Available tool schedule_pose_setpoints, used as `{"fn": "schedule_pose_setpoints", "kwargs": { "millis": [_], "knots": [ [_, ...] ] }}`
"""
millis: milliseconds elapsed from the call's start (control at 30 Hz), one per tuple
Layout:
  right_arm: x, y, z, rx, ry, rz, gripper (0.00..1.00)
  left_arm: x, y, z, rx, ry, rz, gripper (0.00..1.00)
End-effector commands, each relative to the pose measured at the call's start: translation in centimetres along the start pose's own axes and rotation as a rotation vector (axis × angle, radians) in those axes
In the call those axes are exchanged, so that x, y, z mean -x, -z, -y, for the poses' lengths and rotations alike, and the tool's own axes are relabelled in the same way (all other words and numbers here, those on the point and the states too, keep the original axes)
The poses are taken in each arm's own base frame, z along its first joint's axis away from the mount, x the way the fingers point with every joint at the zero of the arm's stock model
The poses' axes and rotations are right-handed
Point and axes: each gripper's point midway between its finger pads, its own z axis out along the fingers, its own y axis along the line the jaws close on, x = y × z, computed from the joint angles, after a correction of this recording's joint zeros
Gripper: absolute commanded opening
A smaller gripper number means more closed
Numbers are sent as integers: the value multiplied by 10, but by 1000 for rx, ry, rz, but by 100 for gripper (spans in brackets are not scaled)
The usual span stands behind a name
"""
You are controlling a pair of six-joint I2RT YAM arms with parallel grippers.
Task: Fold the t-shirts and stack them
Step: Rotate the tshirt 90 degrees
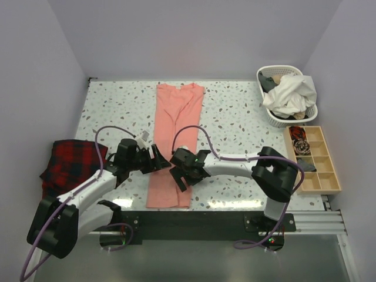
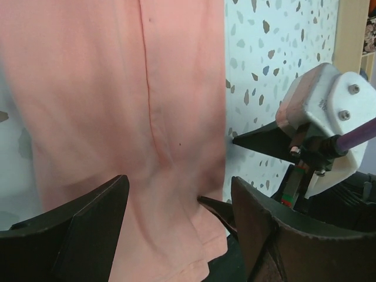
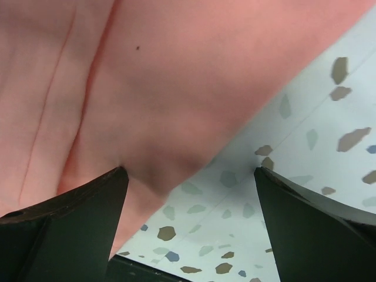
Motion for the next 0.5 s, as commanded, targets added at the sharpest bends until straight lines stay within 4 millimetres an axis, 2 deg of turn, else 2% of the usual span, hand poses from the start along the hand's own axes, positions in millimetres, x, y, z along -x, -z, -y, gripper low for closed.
{"fn": "schedule_pose_setpoints", "kwargs": {
  "millis": [0, 67, 100, 333, 467],
  "knots": [
    [12, 1, 27, -175, -45, 59, 94, -1, -4, -6, 64, -28, 23, 75],
    [5, 0, 37, -230, -49, 41, 95, -4, -6, -18, 142, -37, 10, 75],
    [2, -1, 42, -253, -50, 37, 95, -5, -7, -18, 161, -58, 0, 75],
    [-20, -6, 45, -241, -67, -7, 95, -25, -8, -56, 353, -99, -92, 75],
    [-31, 0, 50, -247, -88, -23, 95, -29, -2, -69, 424, -115, -110, 75]
  ]
}}
